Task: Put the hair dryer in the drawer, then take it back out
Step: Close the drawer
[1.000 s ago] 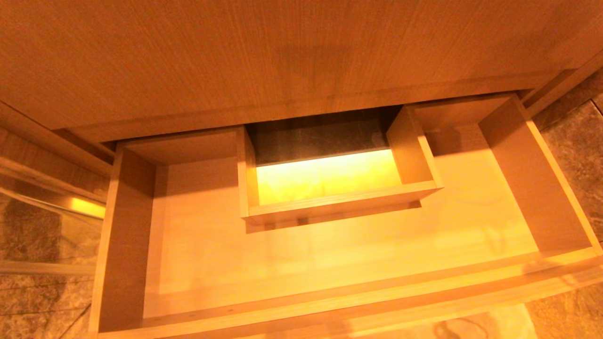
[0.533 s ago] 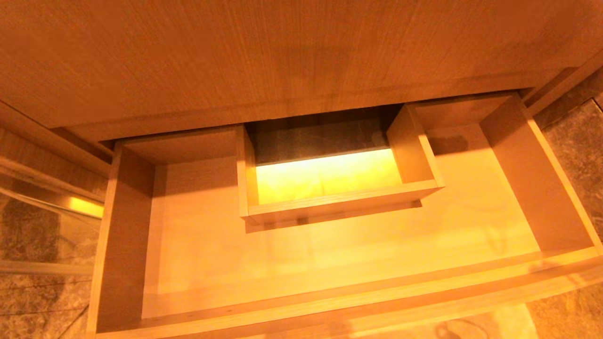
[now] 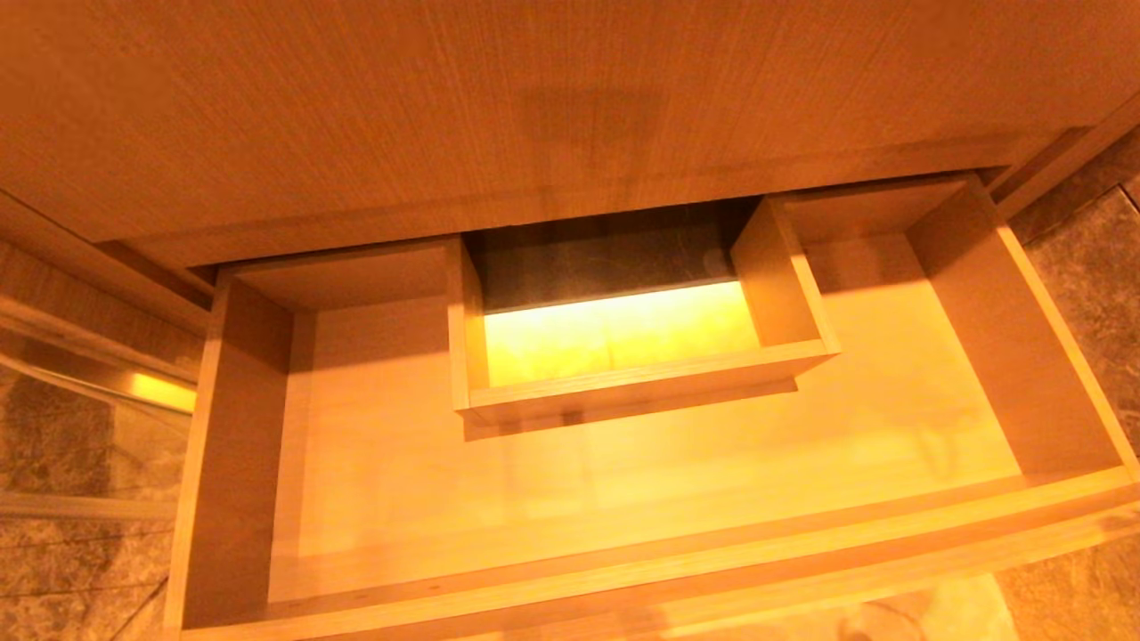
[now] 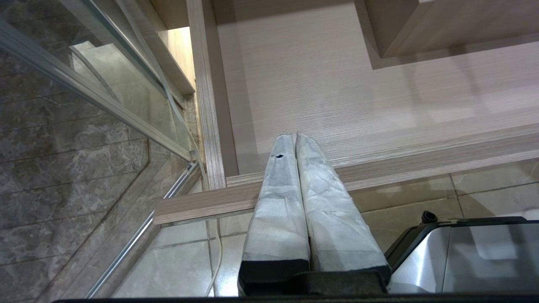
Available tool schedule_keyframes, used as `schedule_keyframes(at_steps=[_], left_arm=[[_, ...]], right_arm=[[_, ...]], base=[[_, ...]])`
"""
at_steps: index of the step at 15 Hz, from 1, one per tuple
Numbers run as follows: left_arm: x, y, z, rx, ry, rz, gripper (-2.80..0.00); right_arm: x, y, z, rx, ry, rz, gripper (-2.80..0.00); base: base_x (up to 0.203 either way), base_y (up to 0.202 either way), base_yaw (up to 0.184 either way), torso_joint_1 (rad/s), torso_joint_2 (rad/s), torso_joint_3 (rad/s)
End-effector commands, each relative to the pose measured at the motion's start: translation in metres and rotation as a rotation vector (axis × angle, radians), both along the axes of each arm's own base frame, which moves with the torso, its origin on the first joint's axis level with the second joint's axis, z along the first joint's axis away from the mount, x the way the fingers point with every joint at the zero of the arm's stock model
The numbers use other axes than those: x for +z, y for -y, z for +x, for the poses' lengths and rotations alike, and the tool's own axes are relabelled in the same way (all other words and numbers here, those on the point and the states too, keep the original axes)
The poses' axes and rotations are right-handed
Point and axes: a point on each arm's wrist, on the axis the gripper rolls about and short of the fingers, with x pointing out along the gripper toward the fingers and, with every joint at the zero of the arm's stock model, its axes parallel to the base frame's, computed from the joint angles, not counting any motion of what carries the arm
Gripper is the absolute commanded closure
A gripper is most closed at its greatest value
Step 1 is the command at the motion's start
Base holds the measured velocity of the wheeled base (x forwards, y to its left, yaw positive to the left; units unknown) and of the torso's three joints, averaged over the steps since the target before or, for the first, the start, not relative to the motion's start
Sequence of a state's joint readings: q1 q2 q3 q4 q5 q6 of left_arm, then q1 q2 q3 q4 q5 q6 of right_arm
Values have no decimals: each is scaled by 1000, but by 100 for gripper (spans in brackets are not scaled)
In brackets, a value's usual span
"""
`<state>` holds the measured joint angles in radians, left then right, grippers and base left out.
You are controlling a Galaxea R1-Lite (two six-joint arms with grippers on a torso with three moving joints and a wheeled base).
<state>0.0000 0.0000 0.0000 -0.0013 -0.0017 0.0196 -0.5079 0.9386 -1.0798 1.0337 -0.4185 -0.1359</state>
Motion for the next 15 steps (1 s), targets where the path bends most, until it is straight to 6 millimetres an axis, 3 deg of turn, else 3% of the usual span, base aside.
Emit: schedule_keyframes(at_steps=[1, 4, 6, 10, 15], left_arm=[[0, 0, 0, 0, -1, 0, 0], [0, 0, 0, 0, -1, 0, 0], [0, 0, 0, 0, -1, 0, 0], [0, 0, 0, 0, -1, 0, 0], [0, 0, 0, 0, -1, 0, 0]], right_arm=[[-26, 9, 17, -9, -94, 70, 0], [-63, 17, 38, 41, -113, 167, 0], [-76, 26, 57, 64, -94, 191, 0], [-70, 33, 82, 124, -34, 158, 0], [-73, 30, 97, 187, 41, 116, 0]], base=[[0, 0, 0, 0, 0, 0], [0, 0, 0, 0, 0, 0], [0, 0, 0, 0, 0, 0], [0, 0, 0, 0, 0, 0], [0, 0, 0, 0, 0, 0]])
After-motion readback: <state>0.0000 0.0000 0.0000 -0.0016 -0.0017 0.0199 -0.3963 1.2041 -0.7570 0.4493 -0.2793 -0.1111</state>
